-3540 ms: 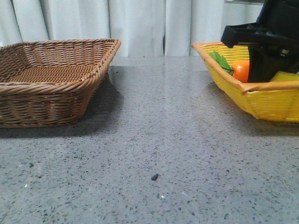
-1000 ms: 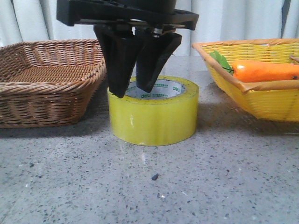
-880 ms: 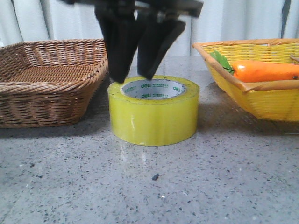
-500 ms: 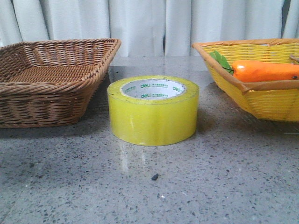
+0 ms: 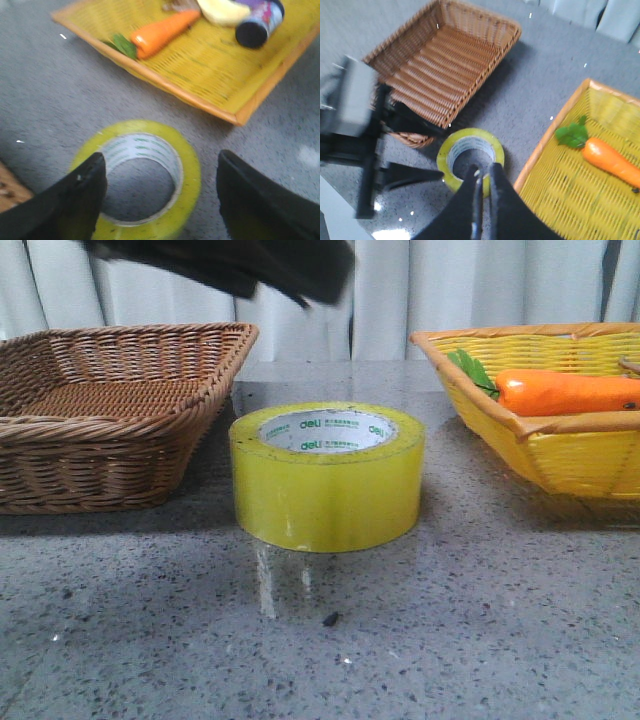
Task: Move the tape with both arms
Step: 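Lower the left gripper onto the tape roll and grasp its rim, then lift the tape roll with the left gripper and lower it into the brown basket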
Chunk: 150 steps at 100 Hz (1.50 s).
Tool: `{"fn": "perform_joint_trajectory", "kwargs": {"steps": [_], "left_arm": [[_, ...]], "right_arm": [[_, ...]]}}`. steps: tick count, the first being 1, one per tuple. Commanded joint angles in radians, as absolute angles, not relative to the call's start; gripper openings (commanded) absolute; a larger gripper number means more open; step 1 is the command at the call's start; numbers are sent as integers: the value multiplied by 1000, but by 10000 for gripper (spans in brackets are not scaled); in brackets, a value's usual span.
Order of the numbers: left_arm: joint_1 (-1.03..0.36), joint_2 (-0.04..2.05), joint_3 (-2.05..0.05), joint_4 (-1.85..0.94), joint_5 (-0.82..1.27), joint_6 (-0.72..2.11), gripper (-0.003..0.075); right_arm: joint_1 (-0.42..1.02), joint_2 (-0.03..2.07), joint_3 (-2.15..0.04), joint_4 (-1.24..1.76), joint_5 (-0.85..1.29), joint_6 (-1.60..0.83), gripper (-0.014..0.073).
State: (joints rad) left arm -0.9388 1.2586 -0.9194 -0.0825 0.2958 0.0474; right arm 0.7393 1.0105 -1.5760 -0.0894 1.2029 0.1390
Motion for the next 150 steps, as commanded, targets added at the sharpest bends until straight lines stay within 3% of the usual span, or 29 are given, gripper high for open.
{"fn": "perform_joint_trajectory", "kwargs": {"steps": [1,23,64,100,150], "left_arm": [[-960,1308,-1012,-92,307,40,441],[-970,1471,-1124,-92,417,40,441],[-970,1594,-1137,-90,411,49,436],[-970,1596,-1137,-90,388,49,185],[-970,1590,-1220,-90,443,49,81]], "right_arm": [[737,953,-1607,-115,1151,148,-73],[737,888,-1607,-115,1227,149,-73],[737,886,-1607,-115,1271,149,-73],[737,886,-1607,-115,1273,149,-73],[737,886,-1607,-115,1273,149,-73]]}}
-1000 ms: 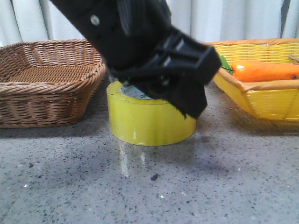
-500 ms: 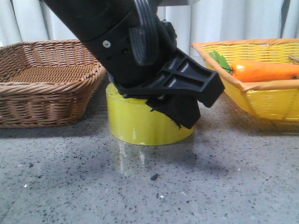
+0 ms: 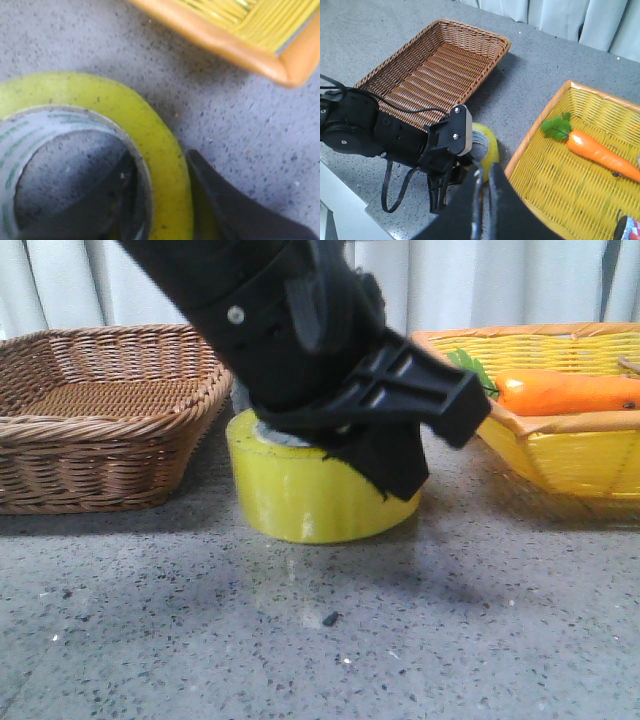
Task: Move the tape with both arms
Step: 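Lift the tape roll with the left gripper and lower it into the brown basket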
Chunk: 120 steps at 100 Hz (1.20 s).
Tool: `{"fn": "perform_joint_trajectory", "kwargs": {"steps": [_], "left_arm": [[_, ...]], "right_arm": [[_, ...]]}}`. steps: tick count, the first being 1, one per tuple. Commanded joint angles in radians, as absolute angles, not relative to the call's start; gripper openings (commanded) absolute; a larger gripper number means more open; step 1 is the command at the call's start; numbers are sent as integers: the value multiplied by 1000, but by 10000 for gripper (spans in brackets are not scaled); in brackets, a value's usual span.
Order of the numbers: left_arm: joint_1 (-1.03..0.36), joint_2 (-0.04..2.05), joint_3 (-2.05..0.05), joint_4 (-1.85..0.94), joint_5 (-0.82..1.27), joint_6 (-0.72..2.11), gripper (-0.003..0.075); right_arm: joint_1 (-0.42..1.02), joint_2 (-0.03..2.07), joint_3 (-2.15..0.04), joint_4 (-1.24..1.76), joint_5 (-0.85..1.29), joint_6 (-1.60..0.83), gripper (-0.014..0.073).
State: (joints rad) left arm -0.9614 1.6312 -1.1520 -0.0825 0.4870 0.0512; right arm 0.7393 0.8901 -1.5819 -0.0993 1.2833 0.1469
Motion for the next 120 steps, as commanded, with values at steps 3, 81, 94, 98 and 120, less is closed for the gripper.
{"fn": "perform_joint_trajectory", "kwargs": {"steps": [3,81,94,98,120], "left_arm": [[-970,1590,-1237,-90,453,49,71],[-749,1386,-1449,69,819,49,-20],[-658,1370,-1392,70,838,50,-20],[-635,1370,-1364,65,825,50,-20],[-588,1375,-1201,25,688,50,-20]], "right_arm": [[737,886,-1607,-115,1273,149,-73],[737,886,-1605,-117,1276,149,-73],[737,886,-1605,-124,1276,149,-73],[737,886,-1605,-125,1276,149,-73],[737,886,-1605,-125,1276,149,-73]]}}
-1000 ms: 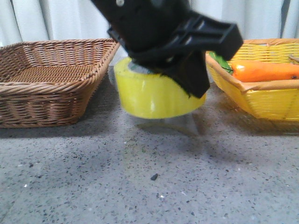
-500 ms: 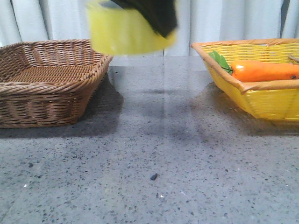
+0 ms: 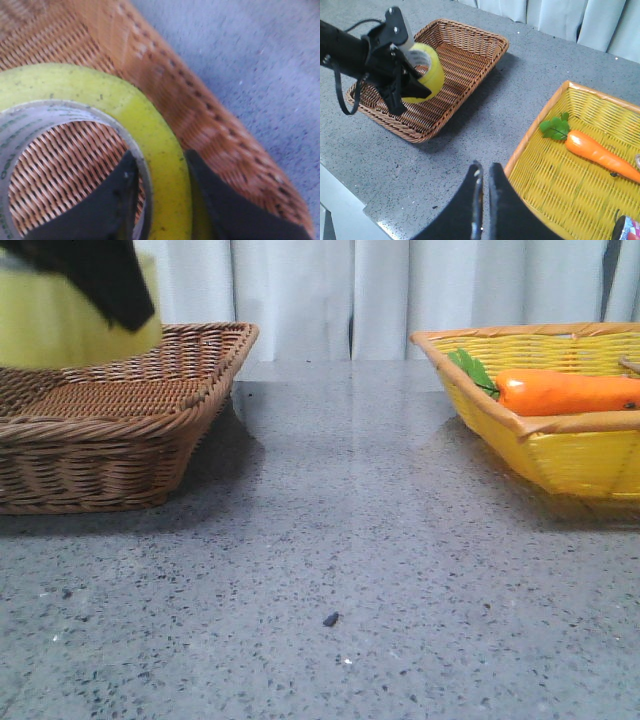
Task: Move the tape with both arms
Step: 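Lift the tape roll with the left gripper and lower it into the brown basket, then open the left gripper and withdraw it upward from the brown basket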
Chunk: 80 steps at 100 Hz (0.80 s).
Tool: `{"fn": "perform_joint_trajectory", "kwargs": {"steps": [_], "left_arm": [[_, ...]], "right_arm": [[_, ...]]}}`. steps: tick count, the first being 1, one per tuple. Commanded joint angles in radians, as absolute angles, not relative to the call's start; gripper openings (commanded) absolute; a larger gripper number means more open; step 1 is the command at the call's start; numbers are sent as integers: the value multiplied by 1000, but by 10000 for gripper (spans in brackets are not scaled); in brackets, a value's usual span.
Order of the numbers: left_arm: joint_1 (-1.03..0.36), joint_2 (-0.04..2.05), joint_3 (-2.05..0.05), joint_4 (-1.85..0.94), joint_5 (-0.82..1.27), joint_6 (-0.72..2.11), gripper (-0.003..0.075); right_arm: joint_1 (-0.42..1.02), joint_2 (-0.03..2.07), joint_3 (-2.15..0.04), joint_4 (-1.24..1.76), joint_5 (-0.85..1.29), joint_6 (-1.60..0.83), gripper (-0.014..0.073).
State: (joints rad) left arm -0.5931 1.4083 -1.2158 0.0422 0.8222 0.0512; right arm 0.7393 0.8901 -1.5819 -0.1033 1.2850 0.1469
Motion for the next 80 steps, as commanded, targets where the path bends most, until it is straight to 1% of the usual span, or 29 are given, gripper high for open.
{"fn": "perform_joint_trajectory", "kwargs": {"steps": [1,19,36,39,46,56,61,67,80], "left_arm": [[-588,1375,-1197,25,678,50,-20],[-588,1384,-1123,22,538,51,-20],[-588,1427,-1121,24,554,51,-11],[-588,1436,-1121,22,560,51,6],[-588,1448,-1121,22,579,51,83],[-588,1452,-1121,22,591,51,244],[-588,1452,-1127,22,598,51,295],[-588,1452,-1134,22,602,51,315],[-588,1418,-1136,22,582,51,314]], "right_arm": [[737,886,-1605,-125,1276,149,-73],[737,886,-1605,-125,1276,149,-73],[737,886,-1605,-130,1276,149,-73],[737,886,-1605,-135,1276,149,-73],[737,886,-1605,-136,1276,149,-73],[737,885,-1605,-146,1274,149,-73],[737,883,-1605,-158,1269,149,-73],[737,872,-1595,-175,1256,149,-73],[737,812,-1509,-220,1188,149,-73]]}}
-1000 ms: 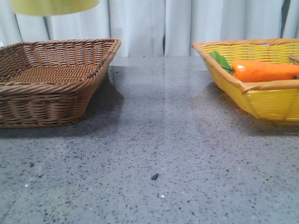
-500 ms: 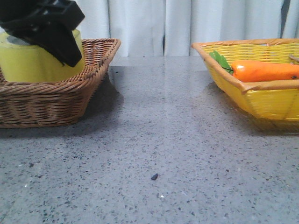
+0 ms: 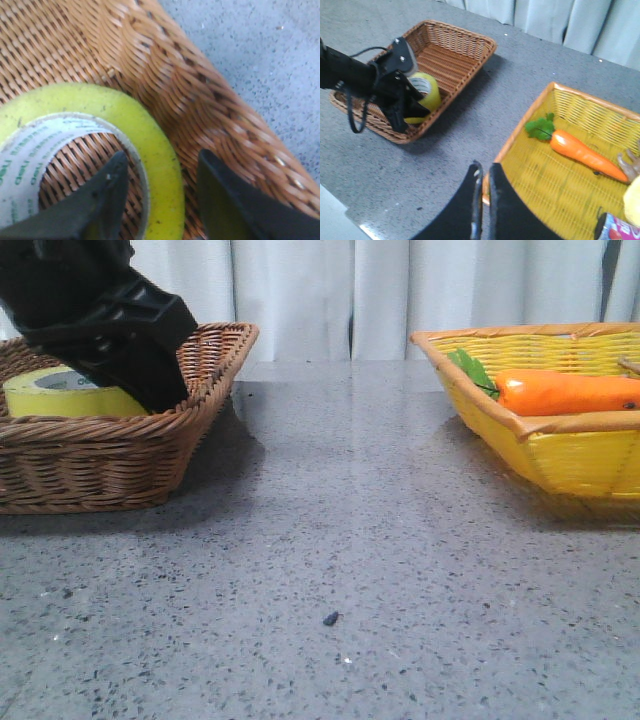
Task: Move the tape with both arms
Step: 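Open the left gripper and withdraw it upward from the brown basket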
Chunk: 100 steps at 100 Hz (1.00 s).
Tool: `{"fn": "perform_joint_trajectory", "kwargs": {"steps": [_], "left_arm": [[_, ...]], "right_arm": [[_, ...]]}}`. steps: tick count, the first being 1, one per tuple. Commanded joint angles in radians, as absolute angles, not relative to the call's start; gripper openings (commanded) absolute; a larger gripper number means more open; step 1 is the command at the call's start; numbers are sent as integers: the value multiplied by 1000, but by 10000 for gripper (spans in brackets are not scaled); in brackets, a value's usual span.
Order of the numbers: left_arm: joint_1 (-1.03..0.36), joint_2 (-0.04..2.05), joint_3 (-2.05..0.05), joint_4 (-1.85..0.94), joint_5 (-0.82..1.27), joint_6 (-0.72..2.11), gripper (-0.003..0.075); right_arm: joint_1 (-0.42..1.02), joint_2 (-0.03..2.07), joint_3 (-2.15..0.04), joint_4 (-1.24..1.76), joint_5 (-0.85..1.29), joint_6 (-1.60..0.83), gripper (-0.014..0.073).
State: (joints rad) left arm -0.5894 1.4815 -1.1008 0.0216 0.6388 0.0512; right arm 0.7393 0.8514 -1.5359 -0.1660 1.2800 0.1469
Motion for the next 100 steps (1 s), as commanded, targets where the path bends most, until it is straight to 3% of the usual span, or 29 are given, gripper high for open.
{"fn": "perform_joint_trajectory", "kwargs": {"steps": [1,27,53,100], "left_arm": [[-588,1414,-1136,22,579,51,314],[-588,1225,-1109,20,459,51,295],[-588,980,-939,20,346,51,-23],[-588,441,-445,-23,63,50,-21]], "right_arm": [[737,803,-1502,-225,1179,149,-73],[737,577,-1171,-361,935,177,-73],[737,287,-792,-483,660,198,-73],[737,-27,-488,-537,563,200,-73]]}}
